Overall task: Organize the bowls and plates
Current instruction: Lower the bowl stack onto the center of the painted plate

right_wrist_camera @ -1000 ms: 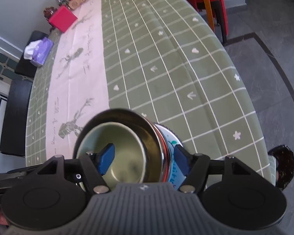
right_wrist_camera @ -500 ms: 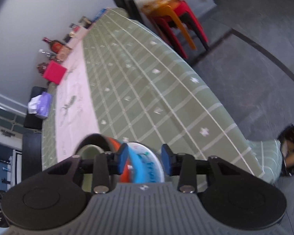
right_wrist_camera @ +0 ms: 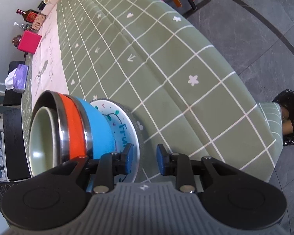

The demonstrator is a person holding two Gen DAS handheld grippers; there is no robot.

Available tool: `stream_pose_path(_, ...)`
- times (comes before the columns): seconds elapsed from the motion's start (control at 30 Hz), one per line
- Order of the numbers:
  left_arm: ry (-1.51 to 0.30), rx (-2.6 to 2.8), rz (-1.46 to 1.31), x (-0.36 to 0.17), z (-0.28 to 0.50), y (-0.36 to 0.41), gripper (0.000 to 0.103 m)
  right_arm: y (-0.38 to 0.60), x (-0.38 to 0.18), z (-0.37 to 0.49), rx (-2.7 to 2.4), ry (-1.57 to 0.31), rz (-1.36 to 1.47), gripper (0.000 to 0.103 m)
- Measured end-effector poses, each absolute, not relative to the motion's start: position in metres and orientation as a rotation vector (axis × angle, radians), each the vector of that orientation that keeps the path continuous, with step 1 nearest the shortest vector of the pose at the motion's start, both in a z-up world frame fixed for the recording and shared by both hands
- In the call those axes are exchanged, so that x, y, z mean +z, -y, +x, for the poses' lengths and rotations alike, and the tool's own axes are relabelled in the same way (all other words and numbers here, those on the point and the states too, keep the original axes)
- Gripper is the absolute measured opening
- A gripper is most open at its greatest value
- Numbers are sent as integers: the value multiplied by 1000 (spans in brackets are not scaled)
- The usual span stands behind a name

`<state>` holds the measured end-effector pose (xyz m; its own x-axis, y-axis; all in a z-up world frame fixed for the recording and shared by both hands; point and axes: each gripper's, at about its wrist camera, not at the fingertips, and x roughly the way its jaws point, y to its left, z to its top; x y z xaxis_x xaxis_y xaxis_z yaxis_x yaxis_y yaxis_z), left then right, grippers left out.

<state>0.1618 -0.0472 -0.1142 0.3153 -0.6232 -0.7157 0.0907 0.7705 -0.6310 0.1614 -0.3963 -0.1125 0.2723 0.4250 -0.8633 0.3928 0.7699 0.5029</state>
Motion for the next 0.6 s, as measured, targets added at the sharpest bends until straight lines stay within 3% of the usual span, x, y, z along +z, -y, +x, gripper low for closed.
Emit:
stream_pose_path(0.07, -1168, -502, -543, -116, 162, 50, 34, 395, -116, 165, 39, -1340, 755, 26)
stream_pose_path(0.13, -1177, -505, -551, -120, 163, 53, 26, 396, -119, 167, 50, -1345, 770, 24)
stream_pose_path(0.3, -1173, -500, -568, -122, 163, 54, 26, 397, -124, 171, 94, -1346, 809, 15)
stream_pose_path(0.6, -1154, -448, -544, -114, 168, 48, 25, 380, -121, 182, 117, -1304, 753, 15)
